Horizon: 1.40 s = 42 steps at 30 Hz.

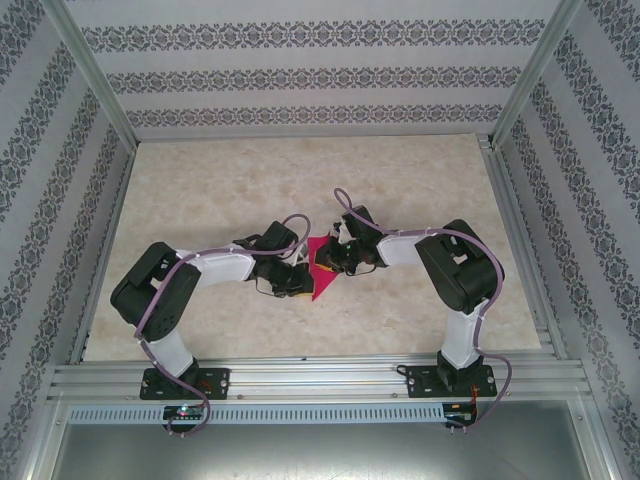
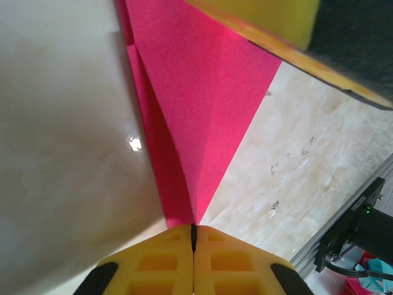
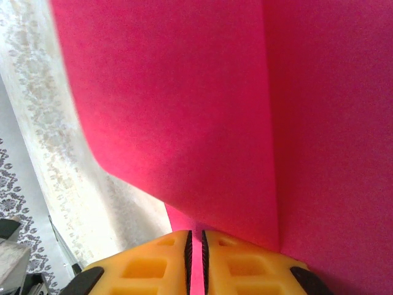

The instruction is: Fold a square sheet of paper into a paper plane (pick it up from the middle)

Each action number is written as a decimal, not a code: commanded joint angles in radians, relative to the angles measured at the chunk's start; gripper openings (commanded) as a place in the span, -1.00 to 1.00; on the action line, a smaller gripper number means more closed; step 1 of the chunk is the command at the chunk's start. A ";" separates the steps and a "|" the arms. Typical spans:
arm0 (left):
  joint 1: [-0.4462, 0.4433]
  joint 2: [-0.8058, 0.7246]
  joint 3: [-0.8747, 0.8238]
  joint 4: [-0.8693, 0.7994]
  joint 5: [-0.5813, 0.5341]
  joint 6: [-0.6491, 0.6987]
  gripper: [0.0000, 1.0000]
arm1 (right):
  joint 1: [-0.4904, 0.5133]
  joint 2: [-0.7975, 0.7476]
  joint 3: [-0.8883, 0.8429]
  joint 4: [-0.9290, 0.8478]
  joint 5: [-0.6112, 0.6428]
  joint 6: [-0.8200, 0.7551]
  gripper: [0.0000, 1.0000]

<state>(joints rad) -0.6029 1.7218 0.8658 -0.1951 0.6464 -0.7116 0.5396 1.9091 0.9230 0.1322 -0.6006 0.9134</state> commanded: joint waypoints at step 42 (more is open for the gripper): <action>-0.013 -0.008 -0.012 0.045 -0.025 -0.016 -0.27 | 0.013 0.085 -0.010 -0.082 0.074 -0.021 -0.67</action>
<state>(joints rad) -0.6029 1.6966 0.8272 -0.1696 0.6197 -0.7158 0.5400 1.9202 0.9344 0.1329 -0.6109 0.9112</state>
